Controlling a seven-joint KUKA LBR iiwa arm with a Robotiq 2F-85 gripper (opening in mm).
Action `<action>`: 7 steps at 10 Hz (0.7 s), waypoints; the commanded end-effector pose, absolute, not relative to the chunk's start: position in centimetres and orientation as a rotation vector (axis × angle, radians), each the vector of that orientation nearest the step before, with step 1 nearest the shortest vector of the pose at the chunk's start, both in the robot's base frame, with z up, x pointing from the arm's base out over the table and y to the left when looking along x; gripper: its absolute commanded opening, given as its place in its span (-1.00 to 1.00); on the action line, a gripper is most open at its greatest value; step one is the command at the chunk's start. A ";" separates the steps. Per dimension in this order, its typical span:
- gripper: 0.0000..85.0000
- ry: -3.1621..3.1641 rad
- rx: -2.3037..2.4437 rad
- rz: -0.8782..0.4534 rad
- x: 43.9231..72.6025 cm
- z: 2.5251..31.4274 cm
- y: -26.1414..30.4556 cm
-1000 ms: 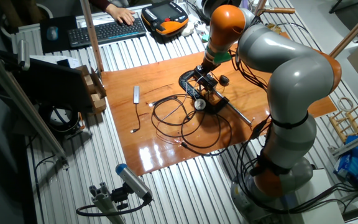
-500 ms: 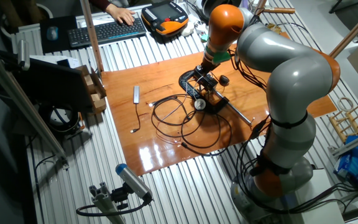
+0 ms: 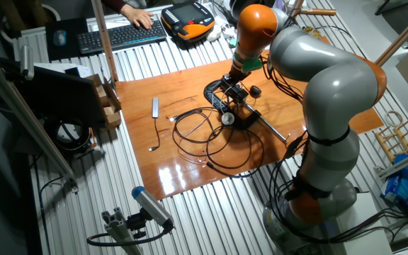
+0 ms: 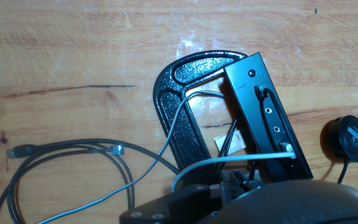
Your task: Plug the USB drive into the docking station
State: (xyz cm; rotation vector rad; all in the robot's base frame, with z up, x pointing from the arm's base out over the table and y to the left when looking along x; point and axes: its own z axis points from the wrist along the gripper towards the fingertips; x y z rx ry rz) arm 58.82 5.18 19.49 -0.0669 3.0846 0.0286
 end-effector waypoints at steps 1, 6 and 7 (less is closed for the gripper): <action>-1.00 3.085 -0.066 0.027 58.8 19.5 5.2; -1.00 3.079 -0.061 0.027 58.7 19.4 5.4; -1.00 3.077 -0.061 0.024 58.7 19.4 5.4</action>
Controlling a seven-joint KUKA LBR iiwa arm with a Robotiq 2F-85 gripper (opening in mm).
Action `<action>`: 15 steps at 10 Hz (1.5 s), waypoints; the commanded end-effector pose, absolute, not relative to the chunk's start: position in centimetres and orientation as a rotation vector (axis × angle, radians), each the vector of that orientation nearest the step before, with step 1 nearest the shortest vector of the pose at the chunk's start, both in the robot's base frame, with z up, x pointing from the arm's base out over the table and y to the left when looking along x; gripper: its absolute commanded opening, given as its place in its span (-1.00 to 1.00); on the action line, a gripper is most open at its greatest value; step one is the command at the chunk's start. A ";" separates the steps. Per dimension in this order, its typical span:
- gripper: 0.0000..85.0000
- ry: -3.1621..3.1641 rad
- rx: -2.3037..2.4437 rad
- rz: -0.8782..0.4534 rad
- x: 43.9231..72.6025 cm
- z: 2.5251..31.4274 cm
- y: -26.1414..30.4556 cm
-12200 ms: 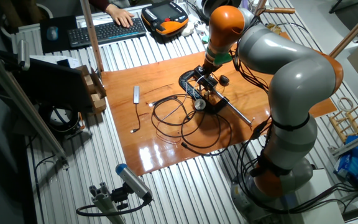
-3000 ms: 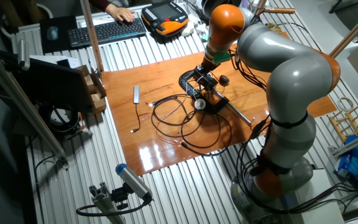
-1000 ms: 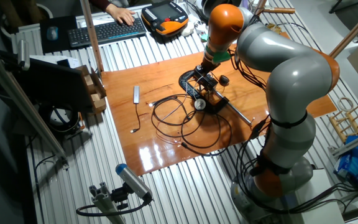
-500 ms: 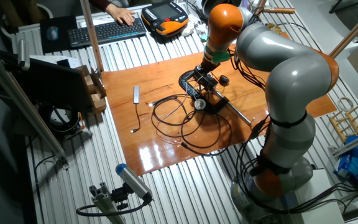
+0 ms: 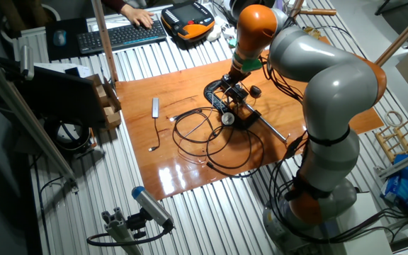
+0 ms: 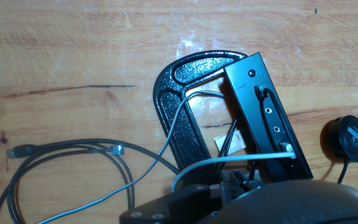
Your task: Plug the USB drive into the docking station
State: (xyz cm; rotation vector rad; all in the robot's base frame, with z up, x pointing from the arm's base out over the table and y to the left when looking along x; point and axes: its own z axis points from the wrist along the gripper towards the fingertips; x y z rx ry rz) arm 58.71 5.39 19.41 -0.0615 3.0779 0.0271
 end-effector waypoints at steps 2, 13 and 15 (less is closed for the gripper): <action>-1.00 3.076 -0.059 0.022 58.7 19.4 5.4; -1.00 3.070 -0.045 0.025 58.8 19.3 5.5; -1.00 3.072 -0.045 0.025 58.8 19.3 5.5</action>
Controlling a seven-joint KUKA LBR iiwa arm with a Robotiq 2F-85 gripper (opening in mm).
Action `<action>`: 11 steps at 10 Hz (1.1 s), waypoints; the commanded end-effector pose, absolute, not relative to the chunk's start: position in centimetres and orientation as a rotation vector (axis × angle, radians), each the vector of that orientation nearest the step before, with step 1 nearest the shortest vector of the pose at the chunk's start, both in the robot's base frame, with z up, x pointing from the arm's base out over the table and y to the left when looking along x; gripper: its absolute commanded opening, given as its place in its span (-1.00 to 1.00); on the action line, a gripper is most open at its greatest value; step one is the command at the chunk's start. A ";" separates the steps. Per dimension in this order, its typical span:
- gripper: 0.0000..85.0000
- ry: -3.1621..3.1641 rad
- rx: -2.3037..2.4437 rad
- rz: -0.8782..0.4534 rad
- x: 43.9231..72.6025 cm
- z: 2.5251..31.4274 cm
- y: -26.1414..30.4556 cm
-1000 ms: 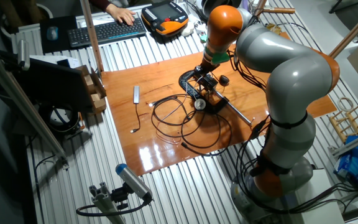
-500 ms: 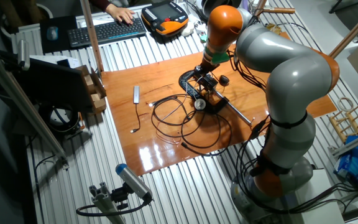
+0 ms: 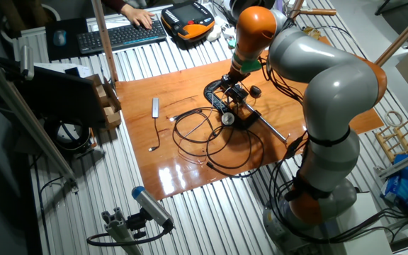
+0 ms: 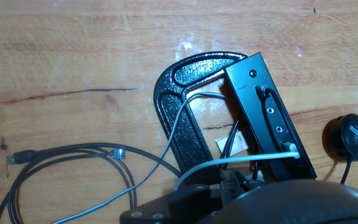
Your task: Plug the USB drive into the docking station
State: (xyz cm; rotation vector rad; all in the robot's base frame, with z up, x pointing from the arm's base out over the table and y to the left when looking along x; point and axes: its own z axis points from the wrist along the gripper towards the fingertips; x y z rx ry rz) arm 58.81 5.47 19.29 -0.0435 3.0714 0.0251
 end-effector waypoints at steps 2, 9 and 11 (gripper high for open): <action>-1.00 3.073 -0.042 0.027 58.8 19.3 5.5; -1.00 3.081 -0.025 0.049 58.9 19.4 5.6; -1.00 3.079 -0.030 0.054 58.9 19.4 5.6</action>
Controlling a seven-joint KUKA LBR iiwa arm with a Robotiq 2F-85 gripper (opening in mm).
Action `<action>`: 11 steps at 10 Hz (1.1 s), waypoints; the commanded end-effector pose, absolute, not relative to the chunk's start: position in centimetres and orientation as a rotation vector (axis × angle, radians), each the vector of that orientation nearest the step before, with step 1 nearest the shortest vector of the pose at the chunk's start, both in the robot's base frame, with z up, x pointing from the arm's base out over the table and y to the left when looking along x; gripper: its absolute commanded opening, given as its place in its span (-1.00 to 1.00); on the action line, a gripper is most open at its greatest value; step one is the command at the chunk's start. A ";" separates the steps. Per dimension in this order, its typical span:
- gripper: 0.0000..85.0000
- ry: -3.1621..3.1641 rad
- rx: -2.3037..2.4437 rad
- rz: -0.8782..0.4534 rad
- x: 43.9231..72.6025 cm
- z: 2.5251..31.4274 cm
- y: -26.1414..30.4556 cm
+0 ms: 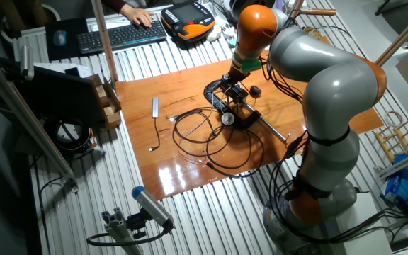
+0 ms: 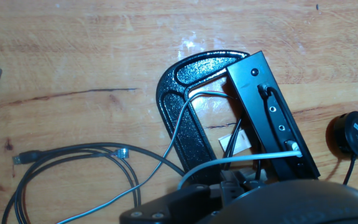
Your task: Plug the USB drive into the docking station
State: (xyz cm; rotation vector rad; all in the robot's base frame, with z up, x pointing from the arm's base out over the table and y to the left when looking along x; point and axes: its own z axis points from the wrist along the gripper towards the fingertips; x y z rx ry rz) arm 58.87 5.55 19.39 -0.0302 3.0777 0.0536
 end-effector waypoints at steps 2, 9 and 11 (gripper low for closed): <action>-1.00 3.078 -0.025 0.051 58.9 19.4 5.5; -1.00 3.085 -0.021 0.059 59.0 19.4 5.6; -1.00 3.085 -0.016 0.057 59.0 19.4 5.6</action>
